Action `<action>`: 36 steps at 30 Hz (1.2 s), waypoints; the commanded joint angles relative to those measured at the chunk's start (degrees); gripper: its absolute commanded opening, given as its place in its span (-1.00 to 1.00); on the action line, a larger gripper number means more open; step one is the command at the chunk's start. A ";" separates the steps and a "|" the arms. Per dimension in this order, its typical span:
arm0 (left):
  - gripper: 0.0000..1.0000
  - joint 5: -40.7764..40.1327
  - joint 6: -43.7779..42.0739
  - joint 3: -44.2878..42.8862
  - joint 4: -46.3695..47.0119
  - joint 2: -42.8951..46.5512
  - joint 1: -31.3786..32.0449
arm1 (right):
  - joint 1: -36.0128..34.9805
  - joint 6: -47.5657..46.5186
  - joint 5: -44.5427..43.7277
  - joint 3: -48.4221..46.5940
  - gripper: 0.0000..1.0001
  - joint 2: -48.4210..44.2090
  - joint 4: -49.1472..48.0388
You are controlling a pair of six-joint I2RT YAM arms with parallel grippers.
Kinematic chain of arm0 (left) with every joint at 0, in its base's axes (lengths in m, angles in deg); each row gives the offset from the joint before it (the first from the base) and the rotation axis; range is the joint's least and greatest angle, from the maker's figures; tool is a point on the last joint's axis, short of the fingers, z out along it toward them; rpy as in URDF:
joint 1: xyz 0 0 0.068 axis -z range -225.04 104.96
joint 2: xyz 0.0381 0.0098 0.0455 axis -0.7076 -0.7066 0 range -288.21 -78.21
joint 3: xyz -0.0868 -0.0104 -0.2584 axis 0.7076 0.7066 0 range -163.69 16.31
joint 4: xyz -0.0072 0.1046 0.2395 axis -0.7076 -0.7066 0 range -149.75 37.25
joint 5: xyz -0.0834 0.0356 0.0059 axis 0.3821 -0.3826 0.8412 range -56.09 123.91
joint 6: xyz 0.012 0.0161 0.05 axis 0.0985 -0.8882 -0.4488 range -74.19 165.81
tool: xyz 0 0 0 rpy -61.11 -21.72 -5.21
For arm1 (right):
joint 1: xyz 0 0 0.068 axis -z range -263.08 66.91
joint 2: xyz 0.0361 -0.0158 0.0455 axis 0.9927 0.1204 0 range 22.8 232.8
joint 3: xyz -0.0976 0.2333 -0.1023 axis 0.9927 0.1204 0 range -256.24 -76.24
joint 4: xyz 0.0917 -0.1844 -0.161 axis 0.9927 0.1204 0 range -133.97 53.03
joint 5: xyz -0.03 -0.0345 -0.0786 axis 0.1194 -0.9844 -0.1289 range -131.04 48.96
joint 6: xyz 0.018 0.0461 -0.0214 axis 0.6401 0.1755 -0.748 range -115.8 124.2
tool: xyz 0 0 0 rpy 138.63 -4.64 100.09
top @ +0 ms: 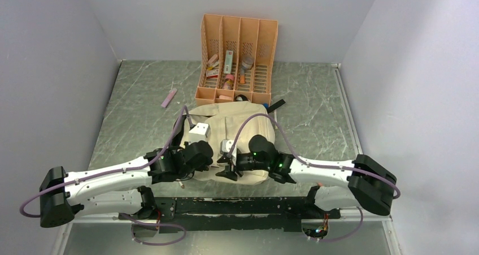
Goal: Pack the student bag
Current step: Zip the student bag at the center of the board.
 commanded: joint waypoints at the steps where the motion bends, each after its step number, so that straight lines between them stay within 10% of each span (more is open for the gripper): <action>1: -0.90 -1.71 0.53 0.19 2.38 0.52 -0.56 | -0.46 -6.49 -2.43 -2.68 0.04 3.38 -2.70; 26: -0.90 0.35 -2.21 0.06 5.03 4.51 -0.56 | -2.45 -9.42 -3.66 -1.22 -0.03 11.22 -7.33; 36: -0.90 -0.88 -0.62 1.22 4.03 5.68 -0.56 | -2.42 -9.19 -5.38 -2.45 -0.80 10.91 -1.52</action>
